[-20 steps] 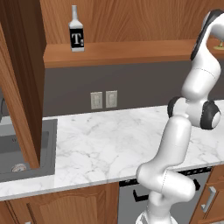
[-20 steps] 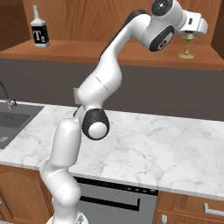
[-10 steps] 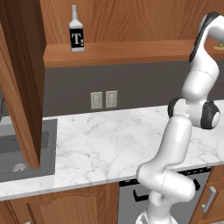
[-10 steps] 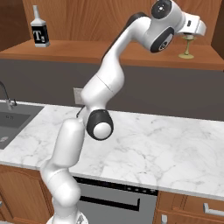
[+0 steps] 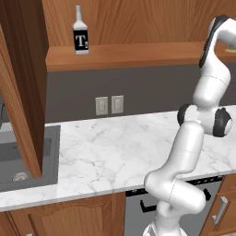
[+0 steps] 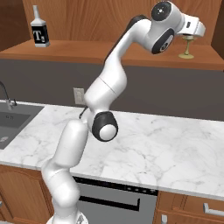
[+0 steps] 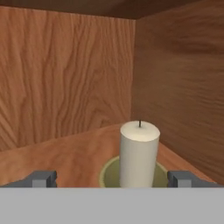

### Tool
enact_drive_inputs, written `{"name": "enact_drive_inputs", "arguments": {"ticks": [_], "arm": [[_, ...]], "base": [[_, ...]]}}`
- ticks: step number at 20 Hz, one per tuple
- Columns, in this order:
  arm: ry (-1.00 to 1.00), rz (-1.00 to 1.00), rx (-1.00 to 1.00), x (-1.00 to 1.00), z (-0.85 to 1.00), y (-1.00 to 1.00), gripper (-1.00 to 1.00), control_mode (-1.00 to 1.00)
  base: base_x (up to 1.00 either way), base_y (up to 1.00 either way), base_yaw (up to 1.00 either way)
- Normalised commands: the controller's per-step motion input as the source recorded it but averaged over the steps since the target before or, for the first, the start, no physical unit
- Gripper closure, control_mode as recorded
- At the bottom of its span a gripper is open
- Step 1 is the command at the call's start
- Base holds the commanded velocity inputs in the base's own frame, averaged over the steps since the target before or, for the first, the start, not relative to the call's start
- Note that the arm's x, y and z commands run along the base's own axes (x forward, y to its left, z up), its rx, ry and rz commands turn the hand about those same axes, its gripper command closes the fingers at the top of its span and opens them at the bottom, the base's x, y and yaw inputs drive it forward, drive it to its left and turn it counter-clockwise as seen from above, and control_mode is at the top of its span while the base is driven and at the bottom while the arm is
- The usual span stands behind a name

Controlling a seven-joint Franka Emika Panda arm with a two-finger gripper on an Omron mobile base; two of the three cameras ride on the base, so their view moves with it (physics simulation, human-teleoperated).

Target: Get the candle and the liquor from the cabinet and move them to the dining counter.

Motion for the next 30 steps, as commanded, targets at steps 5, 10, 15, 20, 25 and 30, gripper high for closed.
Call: {"name": "enact_drive_inputs", "arguments": {"ticks": [5,10,15,20,25,30], "arm": [[0.0,0.0,0.01,0.11,0.02,-0.03,-1.0,-1.0],[0.0,0.0,0.02,0.08,0.04,-0.1,-1.0,-1.0],[0.0,0.0,0.02,0.04,0.02,-0.12,-1.0,-1.0],[0.0,0.0,0.02,0.01,0.0,-0.1,-1.0,-1.0],[0.01,0.0,0.01,0.01,0.0,-0.04,-1.0,-1.0],[0.03,0.0,0.0,0.0,0.0,0.0,-1.0,-1.0]], "base": [[0.0,0.0,0.0],[0.0,0.0,0.0],[0.0,0.0,0.0],[0.0,0.0,0.0],[0.0,0.0,0.0],[0.0,0.0,0.0]]}}
